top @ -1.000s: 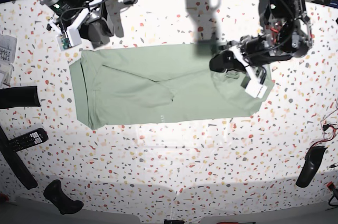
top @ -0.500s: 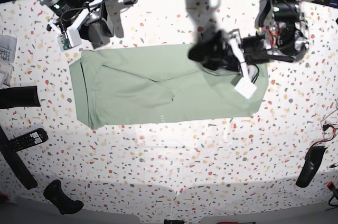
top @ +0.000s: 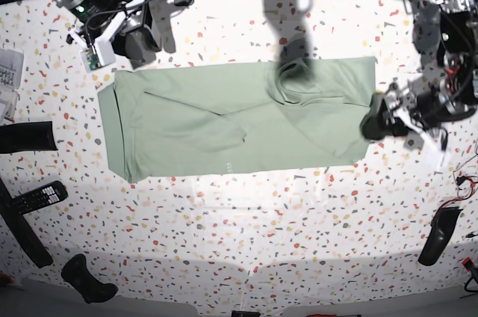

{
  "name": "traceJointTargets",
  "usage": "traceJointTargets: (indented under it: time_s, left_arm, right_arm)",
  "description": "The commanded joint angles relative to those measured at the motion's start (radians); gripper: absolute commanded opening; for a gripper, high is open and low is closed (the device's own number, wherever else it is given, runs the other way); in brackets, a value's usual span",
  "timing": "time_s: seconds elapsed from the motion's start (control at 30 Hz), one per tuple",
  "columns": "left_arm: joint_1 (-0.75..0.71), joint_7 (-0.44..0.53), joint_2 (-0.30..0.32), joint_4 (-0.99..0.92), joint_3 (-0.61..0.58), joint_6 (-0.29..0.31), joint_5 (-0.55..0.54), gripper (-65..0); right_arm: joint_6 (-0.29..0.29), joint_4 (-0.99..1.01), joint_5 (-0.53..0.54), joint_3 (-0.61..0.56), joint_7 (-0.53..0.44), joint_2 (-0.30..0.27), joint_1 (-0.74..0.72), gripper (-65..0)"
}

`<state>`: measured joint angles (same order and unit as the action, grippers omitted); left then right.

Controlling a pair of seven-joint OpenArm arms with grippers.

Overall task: Fold the T-shirt properly
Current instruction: 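Lift the strip end with the left gripper and fold it toward the middle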

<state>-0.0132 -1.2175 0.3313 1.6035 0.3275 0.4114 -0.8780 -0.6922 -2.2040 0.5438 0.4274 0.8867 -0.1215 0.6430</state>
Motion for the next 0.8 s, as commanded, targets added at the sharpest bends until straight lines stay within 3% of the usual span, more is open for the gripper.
traceJointTargets:
  time_s: [0.0, 0.13, 0.27, 0.4, 0.77]
  left_arm:
    - [0.013, 0.015, -0.010, 0.016, -0.001, 0.003, -0.038, -24.6]
    - [-0.007, 0.015, -0.079, 0.016, -0.001, 0.003, -0.032, -24.6]
    - [-0.009, 0.015, -0.144, 0.016, -0.001, 0.003, 0.082, -24.6]
    - [-0.007, 0.016, -0.182, 0.016, -0.001, 0.003, 0.103, -24.6]
    - [-0.001, 0.068, -0.187, 0.016, -0.001, 0.003, 0.104, -26.0]
  right_arm:
    - [-0.006, -0.019, 0.018, 0.004, -0.018, -0.005, 0.000, -42.8]
    - [-0.006, -0.019, 0.018, 0.004, -0.018, -0.005, 0.000, -42.8]
    - [-0.006, -0.019, 0.018, 0.004, -0.018, -0.005, 0.000, -42.8]
    - [-0.006, -0.019, 0.018, 0.004, -0.018, -0.005, 0.000, -42.8]
    - [-0.006, -0.019, 0.018, 0.004, -0.018, -0.006, 0.000, -42.8]
